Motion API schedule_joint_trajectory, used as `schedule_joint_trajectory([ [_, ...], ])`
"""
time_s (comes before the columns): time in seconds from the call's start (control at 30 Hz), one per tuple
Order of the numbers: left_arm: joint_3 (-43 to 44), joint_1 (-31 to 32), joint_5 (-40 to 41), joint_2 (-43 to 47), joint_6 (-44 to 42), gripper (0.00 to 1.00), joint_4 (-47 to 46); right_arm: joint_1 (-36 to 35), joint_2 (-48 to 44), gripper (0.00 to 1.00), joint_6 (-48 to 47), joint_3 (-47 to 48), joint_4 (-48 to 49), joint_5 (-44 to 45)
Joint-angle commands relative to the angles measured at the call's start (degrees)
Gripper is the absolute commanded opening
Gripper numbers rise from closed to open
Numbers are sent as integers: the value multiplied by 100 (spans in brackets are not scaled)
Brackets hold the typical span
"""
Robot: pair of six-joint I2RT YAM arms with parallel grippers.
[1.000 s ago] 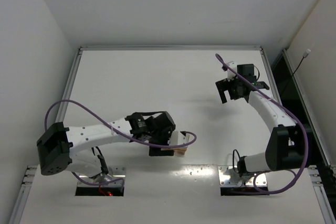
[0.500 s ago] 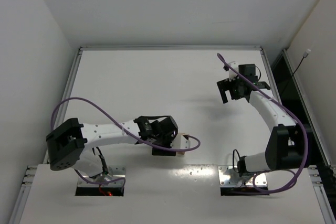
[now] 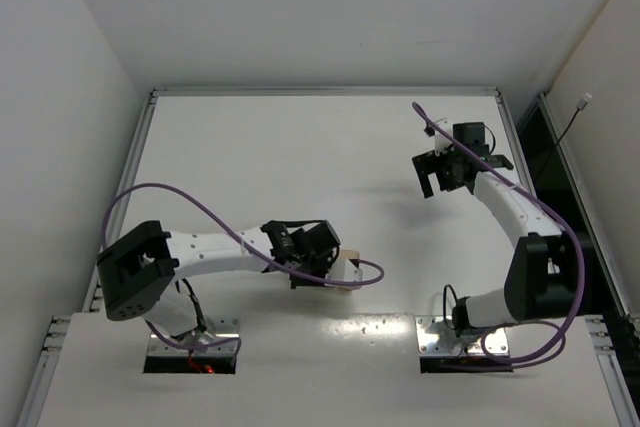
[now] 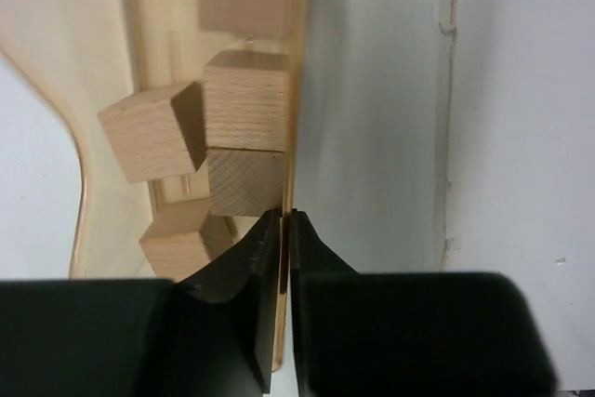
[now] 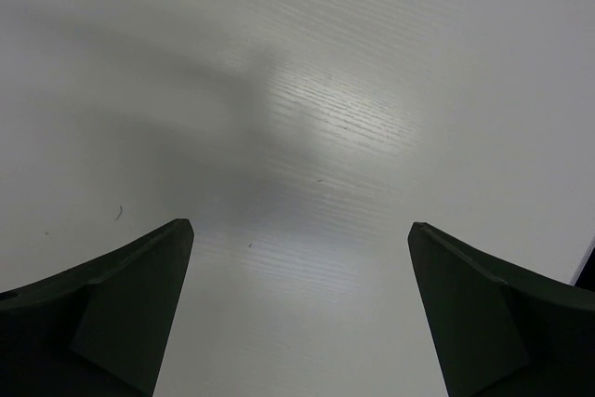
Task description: Build the wood block tower
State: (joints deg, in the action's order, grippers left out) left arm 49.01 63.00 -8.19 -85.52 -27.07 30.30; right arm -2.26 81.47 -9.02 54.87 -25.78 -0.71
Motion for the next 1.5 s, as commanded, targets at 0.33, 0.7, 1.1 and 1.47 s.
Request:
schedule_joint_trajectory([
  [0.33,1258,-639,-1367,-289,1027,0,370,33,140,98,-39,103,117,-227],
  [0.7,2534,-2369,-4084,-1555,2038,0,539,33,352,98,-39,261,3,-281],
  [1.1,3026,-3664,-7097,-2945,2716,0,81,33,510,98,-39,261,-50,-281],
  [1.47,3659,-4006,-8463,-3726,1363,0,1302,33,677,98,-39,314,-50,-281],
])
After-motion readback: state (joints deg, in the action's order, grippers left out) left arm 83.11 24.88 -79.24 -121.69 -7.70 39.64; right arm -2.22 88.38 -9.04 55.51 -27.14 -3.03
